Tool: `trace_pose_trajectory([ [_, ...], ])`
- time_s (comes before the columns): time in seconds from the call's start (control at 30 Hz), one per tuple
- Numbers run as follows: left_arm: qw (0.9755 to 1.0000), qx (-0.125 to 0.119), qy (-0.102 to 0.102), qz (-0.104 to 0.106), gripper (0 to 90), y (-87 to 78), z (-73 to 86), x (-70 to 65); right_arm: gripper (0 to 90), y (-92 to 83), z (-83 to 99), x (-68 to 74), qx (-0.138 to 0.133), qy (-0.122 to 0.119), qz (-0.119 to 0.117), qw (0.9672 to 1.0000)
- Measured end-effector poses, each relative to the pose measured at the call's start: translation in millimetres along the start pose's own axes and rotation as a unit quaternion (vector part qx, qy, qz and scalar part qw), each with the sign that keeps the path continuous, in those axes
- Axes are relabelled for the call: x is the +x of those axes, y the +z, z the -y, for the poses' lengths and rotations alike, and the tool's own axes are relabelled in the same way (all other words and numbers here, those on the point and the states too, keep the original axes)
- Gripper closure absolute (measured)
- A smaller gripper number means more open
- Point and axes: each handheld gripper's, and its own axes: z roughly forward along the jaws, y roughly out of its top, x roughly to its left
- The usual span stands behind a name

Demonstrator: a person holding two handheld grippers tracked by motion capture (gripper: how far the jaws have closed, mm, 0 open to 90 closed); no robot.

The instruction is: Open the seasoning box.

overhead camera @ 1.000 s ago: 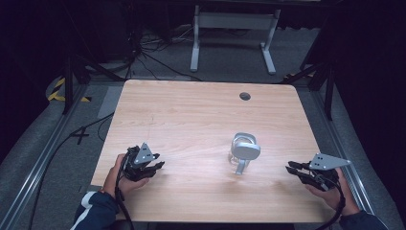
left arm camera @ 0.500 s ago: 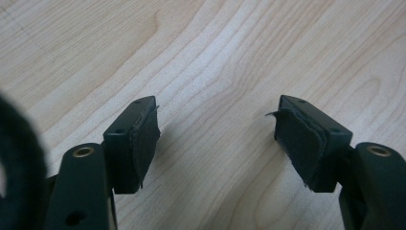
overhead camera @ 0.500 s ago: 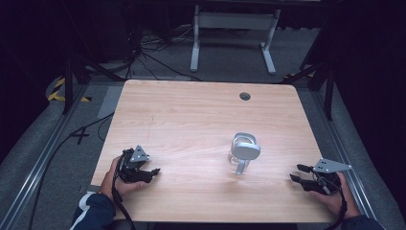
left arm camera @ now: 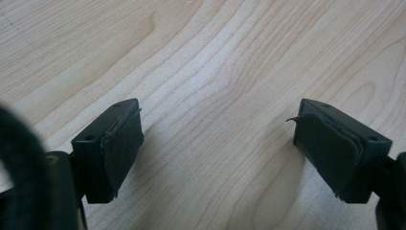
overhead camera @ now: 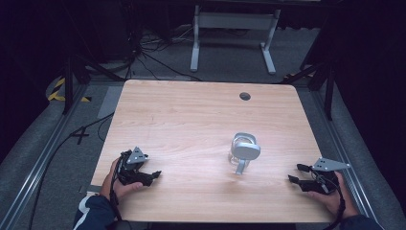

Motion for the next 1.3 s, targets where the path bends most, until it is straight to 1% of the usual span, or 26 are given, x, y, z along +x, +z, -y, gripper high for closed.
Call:
trace_pose_trajectory([
  [0.13,1.0,0.0,-0.001,0.001,16.8,0.1,0.0,0.0,33.5,0.2,-0.1,0.1,0.001,0.003,0.005,1.0],
  [0.27,1.0,0.001,0.0,0.0,16.8,0.0,-0.1,0.0,32.4,0.4,-0.1,-0.1,0.002,0.003,0.002,1.0],
  [0.37,1.0,0.001,-0.001,0.0,16.6,0.1,0.0,-0.1,31.0,0.7,-0.2,-0.2,0.002,0.0,-0.001,1.0],
  [0.63,1.0,0.0,-0.001,-0.001,16.5,0.1,0.0,-0.1,27.5,0.8,-0.2,0.4,0.005,-0.003,0.0,1.0],
  [0.8,1.0,0.001,-0.001,0.0,16.4,0.1,-0.2,0.2,27.0,0.5,-0.1,1.7,0.003,-0.007,0.006,0.9999],
  [0.83,1.0,0.005,0.0,0.001,16.2,-0.2,-0.5,0.5,26.8,0.6,0.0,1.6,0.004,-0.007,0.006,0.9999],
  [0.87,1.0,0.001,0.0,0.002,16.0,0.5,-0.5,0.8,26.6,0.4,-0.1,1.6,0.004,-0.005,0.006,1.0],
  [0.97,1.0,0.001,0.0,0.002,15.6,0.6,-0.6,0.7,25.2,0.8,-0.1,0.7,0.005,-0.002,0.006,1.0],
  [1.07,1.0,0.001,-0.001,-0.002,15.4,0.8,-0.6,0.3,23.5,1.0,-0.2,1.0,0.007,0.005,0.011,0.9999],
  [1.17,1.0,0.001,-0.007,-0.003,15.1,0.8,-0.4,-0.6,23.1,1.1,-0.2,1.1,0.007,0.006,0.013,0.9999],
  [1.3,1.0,0.001,-0.007,-0.004,15.1,0.7,-0.4,-0.7,23.0,1.2,-0.3,1.2,0.008,0.007,0.013,0.9999],
])
